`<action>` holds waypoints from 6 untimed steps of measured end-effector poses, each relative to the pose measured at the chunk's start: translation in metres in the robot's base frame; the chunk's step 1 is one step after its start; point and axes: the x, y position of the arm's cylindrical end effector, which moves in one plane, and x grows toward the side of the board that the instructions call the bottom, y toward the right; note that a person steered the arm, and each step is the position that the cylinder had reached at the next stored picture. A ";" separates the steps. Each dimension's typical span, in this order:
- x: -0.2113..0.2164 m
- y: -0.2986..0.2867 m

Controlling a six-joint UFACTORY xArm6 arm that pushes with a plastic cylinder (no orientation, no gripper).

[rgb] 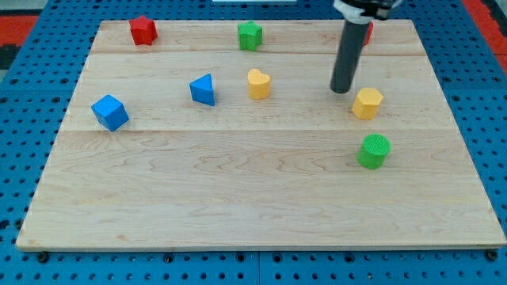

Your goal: Move your arm towards top center

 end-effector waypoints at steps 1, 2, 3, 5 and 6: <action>0.000 -0.007; 0.001 -0.007; 0.031 -0.002; 0.070 -0.002; 0.070 -0.002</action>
